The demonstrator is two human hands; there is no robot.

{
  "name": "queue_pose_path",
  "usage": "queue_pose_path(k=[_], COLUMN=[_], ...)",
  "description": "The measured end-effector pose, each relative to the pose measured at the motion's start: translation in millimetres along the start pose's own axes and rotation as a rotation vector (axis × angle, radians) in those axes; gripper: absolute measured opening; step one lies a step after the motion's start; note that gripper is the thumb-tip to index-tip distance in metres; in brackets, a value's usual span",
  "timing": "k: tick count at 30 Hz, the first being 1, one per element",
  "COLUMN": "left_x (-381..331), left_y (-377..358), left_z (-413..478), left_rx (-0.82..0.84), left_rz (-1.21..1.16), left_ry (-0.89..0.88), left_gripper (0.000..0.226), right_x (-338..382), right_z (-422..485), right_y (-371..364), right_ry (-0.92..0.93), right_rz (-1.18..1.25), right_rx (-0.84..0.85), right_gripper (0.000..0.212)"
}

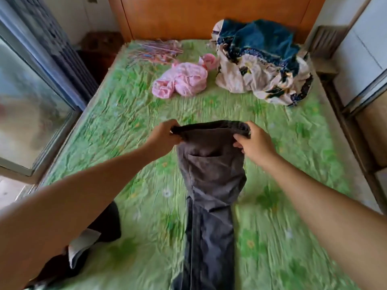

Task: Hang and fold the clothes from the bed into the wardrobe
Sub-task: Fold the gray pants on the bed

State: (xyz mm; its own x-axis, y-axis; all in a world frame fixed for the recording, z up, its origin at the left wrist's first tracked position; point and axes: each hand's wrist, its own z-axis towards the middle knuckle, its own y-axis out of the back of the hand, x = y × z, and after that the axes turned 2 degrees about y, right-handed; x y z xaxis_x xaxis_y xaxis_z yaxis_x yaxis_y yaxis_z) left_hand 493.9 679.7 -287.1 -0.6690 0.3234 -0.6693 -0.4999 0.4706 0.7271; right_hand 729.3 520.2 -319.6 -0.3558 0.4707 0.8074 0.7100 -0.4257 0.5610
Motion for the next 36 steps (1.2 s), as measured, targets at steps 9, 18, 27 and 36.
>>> queue_pose_path(k=[9, 18, 27, 36], left_x=[62.2, 239.7, 258.6, 267.7], left_y=[-81.4, -282.3, -328.5, -339.0], left_z=[106.6, -162.8, -257.9, -312.0], left_rx=[0.005, 0.477, 0.475, 0.284], left_rz=[-0.063, -0.201, -0.431, -0.511], left_ry=[0.128, 0.722, 0.797, 0.685], left_gripper=[0.08, 0.048, 0.034, 0.019], right_x=[-49.0, -310.4, -344.7, -349.9], right_z=[113.2, -146.6, -213.0, -259.1], right_y=[-51.5, -195.0, -243.5, -239.3], right_ry=[-0.103, -0.802, -0.828, -0.686], right_rz=[0.059, 0.12, 0.395, 0.512], right_rx=[0.043, 0.193, 0.091, 0.133], right_gripper=[0.069, 0.057, 0.035, 0.042])
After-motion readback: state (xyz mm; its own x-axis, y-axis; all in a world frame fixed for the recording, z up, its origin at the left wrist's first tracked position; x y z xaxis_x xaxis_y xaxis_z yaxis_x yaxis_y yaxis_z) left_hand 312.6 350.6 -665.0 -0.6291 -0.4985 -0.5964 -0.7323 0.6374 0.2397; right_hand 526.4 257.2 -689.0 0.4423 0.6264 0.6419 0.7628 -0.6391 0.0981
